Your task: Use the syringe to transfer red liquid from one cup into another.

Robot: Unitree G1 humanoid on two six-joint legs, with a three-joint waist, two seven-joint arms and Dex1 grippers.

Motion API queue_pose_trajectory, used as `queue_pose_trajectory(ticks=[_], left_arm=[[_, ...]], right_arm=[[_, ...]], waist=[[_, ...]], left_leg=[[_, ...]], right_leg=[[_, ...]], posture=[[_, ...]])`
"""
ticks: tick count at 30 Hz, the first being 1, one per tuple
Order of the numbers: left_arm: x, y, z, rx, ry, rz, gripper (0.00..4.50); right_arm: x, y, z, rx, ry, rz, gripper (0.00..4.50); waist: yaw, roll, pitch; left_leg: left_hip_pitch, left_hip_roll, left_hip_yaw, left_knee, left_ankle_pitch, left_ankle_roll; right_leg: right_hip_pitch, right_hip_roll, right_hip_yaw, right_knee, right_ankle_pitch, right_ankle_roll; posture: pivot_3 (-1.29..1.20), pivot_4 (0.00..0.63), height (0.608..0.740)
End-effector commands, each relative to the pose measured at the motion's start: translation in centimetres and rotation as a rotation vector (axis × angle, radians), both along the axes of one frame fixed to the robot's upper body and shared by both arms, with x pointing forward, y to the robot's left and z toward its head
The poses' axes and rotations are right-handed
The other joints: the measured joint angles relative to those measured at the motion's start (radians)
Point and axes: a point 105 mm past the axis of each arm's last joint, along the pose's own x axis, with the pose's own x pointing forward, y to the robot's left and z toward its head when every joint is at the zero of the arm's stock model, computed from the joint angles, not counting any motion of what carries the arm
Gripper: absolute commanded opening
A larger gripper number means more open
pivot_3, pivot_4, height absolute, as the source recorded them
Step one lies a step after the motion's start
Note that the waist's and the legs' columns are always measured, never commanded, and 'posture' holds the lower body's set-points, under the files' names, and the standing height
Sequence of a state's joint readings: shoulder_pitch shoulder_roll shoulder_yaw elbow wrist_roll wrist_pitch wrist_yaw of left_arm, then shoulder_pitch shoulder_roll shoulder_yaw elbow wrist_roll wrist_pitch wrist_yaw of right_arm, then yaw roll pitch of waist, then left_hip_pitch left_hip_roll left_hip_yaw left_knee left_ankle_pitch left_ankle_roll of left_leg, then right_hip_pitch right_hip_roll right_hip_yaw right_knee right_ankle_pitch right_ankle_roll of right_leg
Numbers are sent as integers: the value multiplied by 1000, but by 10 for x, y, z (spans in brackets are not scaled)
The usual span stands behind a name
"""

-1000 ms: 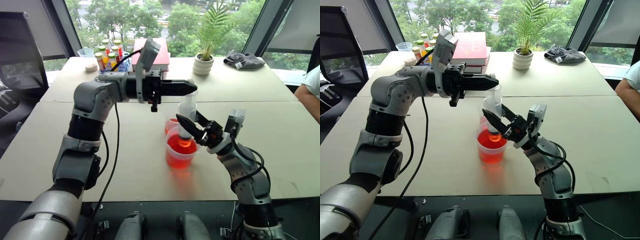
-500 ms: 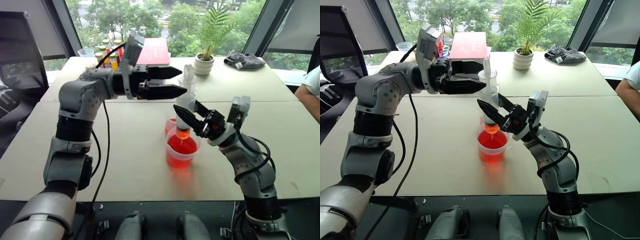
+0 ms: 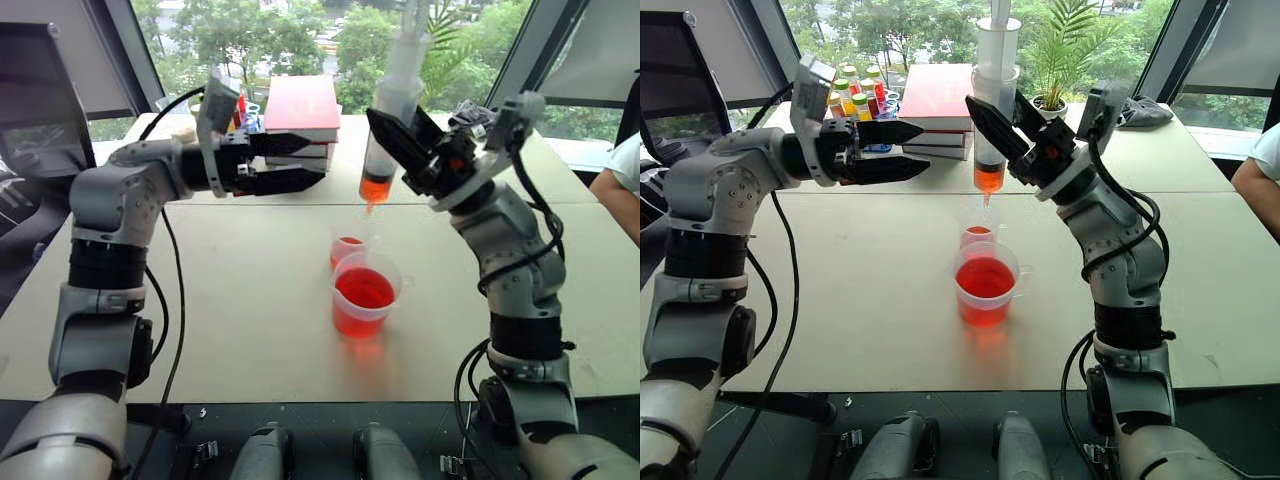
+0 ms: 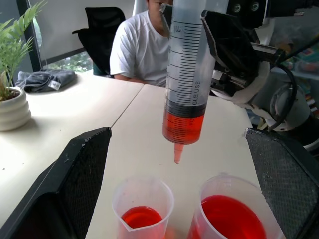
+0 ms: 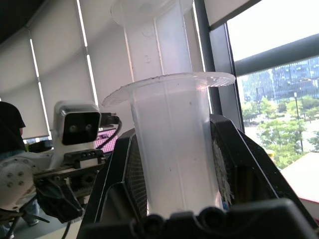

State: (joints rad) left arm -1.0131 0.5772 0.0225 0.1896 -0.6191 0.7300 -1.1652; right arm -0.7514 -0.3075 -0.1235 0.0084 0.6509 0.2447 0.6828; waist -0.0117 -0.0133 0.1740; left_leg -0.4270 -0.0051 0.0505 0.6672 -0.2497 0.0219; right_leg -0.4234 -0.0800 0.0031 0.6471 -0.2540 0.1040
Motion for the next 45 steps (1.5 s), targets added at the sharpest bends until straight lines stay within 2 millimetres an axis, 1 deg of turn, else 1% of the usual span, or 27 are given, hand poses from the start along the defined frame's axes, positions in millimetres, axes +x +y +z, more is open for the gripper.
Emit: queue_pose_trajectory(ticks=[1, 4, 5, 8, 13, 16, 19, 25, 28, 32, 35, 36, 38, 43, 45], left_arm=[[-8, -3, 16, -11, -82, -11, 4423], [-7, -8, 18, -20, -88, -13, 4423], [-3, -11, 21, -33, -92, -7, 4423], [4, -21, 29, -58, -110, -5, 4423], [9, -37, 44, -95, -140, -34, 4423], [11, -44, 48, -104, -149, -53, 4423], [10, -54, 46, -102, -140, -100, 4423], [6, -68, 38, -94, -110, -164, 4423], [5, -73, 36, -97, -102, -174, 3602], [9, -78, 37, -115, -97, -162, 1614], [13, -79, 39, -128, -95, -145, 205], [14, -79, 39, -126, -96, -145, 40], [15, -78, 36, -118, -94, -140, 40], [23, -77, 13, -49, -87, -104, 40], [24, -77, 8, -44, -80, -99, 40]], right_arm=[[13, 6, -10, -9, -54, -6, 1408], [22, 12, -29, -11, -40, -13, 1408], [24, 14, -37, -12, -29, -20, 1408], [26, 19, -50, -19, -22, -27, 1408], [26, 20, -56, -36, -31, -35, 1408], [25, 20, -57, -43, -32, -35, 1408], [24, 20, -59, -52, -32, -36, 1408], [24, 19, -60, -61, -31, -40, 1408], [25, 18, -59, -65, -31, -41, 1408], [24, 19, -60, -69, -32, -37, 1408], [24, 19, -60, -71, -32, -33, 1408], [24, 20, -60, -72, -31, -32, 1408], [23, 20, -60, -74, -32, -30, 1408], [19, 19, -53, -75, -52, -26, 1408], [17, 17, -48, -72, -62, -27, 1408]], waist=[[-2, 0, 0], [-4, 0, 0], [-4, 0, 0], [-2, 0, 0], [-2, 0, 0], [-4, 0, 0], [-5, 0, 0], [-5, 0, 0], [-5, 0, 0], [-5, 0, 0], [-5, 0, 0], [-3, 0, 0], [-3, 0, 0], [-4, 0, 0], [-3, 0, 0]], left_leg=[[0, 0, 0, 0, 0, 0], [0, 0, 0, -1, 0, 0], [0, 0, 0, -1, 0, 0], [0, 0, 0, -1, 0, 0], [0, 0, 0, 0, 0, 0], [0, 0, 0, -1, 0, 0], [0, 0, 0, -1, 0, 0], [0, 0, 0, -1, 0, 0], [0, 0, 0, -1, 0, 0], [0, 0, 0, -1, 0, 0], [0, 0, 0, -1, 0, 0], [0, 0, 0, -1, 0, 0], [0, 0, 0, -1, 0, 0], [0, 0, 0, -1, 0, 0], [0, 0, 0, -1, 0, 0]], right_leg=[[0, 0, 0, 0, 0, 0], [-1, 0, 0, 0, 0, 0], [-1, 1, 0, 0, 0, 0], [-1, 0, 0, 1, 0, 0], [-1, 0, 0, 1, 0, 0], [-1, 0, 0, 1, 0, 0], [-1, 1, 0, 1, 0, 0], [-1, 1, 0, 1, 0, 0], [-1, 1, 0, 1, 0, 0], [-1, 1, 0, 1, 0, 0], [-1, 1, 0, 1, 0, 0], [-1, 1, 0, 1, 0, 0], [-1, 0, 0, 1, 0, 0], [-1, 0, 0, 1, 0, 0], [-1, 0, 0, 1, 0, 0]], posture=[[0, 150, 740], [0, 150, 740], [0, 150, 740], [0, 150, 740], [0, 150, 740], [0, 150, 740], [0, 150, 740], [0, 150, 740], [0, 150, 740], [0, 150, 740], [0, 150, 740], [0, 150, 740], [0, 150, 740], [0, 150, 740], [0, 150, 740]])
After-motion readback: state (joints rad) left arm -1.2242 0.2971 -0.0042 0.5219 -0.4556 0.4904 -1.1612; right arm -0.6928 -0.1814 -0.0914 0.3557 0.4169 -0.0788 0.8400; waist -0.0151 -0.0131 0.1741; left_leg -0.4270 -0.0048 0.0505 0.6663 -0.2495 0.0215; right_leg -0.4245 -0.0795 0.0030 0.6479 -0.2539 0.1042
